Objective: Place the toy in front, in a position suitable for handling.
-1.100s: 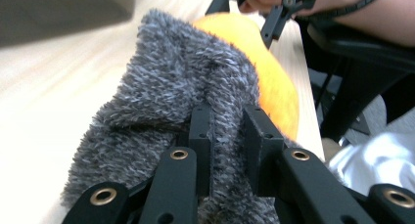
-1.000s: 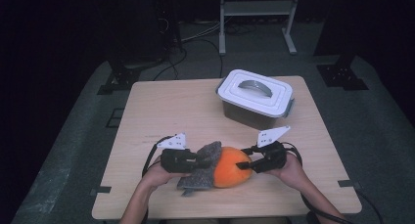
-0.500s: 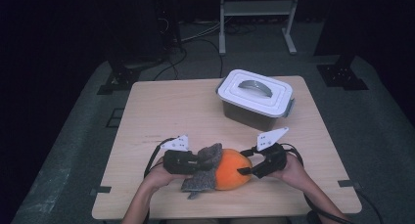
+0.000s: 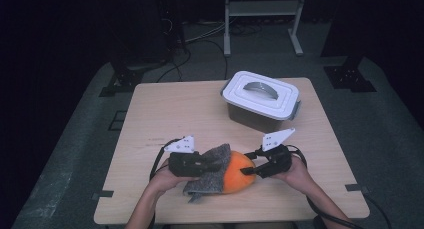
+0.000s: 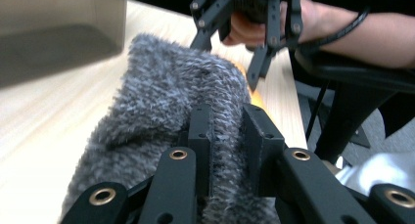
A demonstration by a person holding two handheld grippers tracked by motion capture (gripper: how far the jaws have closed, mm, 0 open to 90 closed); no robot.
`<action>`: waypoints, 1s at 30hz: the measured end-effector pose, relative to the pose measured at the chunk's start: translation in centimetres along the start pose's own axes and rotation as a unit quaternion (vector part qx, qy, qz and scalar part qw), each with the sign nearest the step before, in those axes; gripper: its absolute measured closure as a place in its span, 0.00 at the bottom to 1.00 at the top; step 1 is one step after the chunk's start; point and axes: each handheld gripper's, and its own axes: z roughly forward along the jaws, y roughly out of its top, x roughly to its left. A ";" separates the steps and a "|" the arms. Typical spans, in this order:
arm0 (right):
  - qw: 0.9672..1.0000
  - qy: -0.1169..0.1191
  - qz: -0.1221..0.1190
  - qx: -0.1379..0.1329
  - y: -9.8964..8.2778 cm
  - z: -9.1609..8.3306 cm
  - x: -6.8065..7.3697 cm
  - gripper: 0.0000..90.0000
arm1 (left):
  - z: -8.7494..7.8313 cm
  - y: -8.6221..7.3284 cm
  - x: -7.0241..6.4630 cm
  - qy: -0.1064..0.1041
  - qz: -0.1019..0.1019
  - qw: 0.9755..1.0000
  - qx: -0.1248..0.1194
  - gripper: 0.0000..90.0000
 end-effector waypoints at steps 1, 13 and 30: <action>1.000 -0.003 -0.013 -0.001 0.3 0.2 0.3 0.53 | 0.0 0.1 -0.1 -0.002 0.001 1.000 -0.003 0.84; 1.000 -0.024 -0.021 0.000 0.2 -1.0 0.3 0.57 | -0.4 -1.7 1.1 0.023 -0.011 0.999 0.032 0.84; 0.997 0.031 0.052 0.040 -1.7 -1.0 -1.6 0.35 | -0.1 -1.7 1.1 0.019 -0.009 0.999 0.046 0.84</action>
